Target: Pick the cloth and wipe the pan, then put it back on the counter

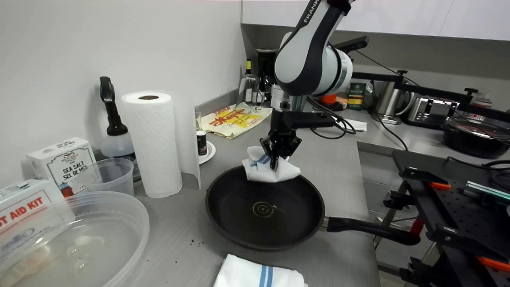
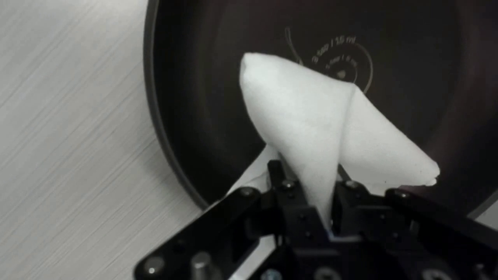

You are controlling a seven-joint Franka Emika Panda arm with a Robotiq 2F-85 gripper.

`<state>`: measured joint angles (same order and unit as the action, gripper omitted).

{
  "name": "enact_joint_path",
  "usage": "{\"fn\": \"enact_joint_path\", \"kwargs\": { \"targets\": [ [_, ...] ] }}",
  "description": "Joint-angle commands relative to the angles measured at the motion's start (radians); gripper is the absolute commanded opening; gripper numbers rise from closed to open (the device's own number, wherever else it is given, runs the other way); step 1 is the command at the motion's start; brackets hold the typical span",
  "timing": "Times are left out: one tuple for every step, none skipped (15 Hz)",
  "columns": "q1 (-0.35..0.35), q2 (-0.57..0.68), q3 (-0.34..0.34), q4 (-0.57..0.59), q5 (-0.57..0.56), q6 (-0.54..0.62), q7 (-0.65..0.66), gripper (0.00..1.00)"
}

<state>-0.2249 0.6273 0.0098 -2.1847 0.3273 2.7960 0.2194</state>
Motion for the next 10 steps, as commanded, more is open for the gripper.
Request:
{"fn": "enact_joint_path", "kwargs": {
  "targets": [
    [0.091, 0.007, -0.028, -0.034, -0.032, 0.001, 0.01, 0.04],
    [0.123, 0.024, -0.047, -0.031, -0.043, 0.012, 0.03, 0.04],
    [0.15, 0.037, -0.065, -0.03, -0.053, 0.023, 0.045, 0.04],
    [0.176, 0.049, -0.085, -0.029, -0.064, 0.035, 0.061, 0.04],
    [0.204, 0.061, -0.107, -0.029, -0.076, 0.051, 0.077, 0.04],
    [0.226, 0.073, -0.127, -0.028, -0.088, 0.063, 0.09, 0.04],
    [0.261, 0.088, -0.159, -0.028, -0.105, 0.094, 0.113, 0.04],
    [0.291, 0.102, -0.187, -0.026, -0.12, 0.112, 0.132, 0.04],
    [0.323, 0.117, -0.219, -0.024, -0.135, 0.13, 0.154, 0.04],
    [0.347, 0.129, -0.244, -0.022, -0.145, 0.141, 0.169, 0.04]
  ]
}}
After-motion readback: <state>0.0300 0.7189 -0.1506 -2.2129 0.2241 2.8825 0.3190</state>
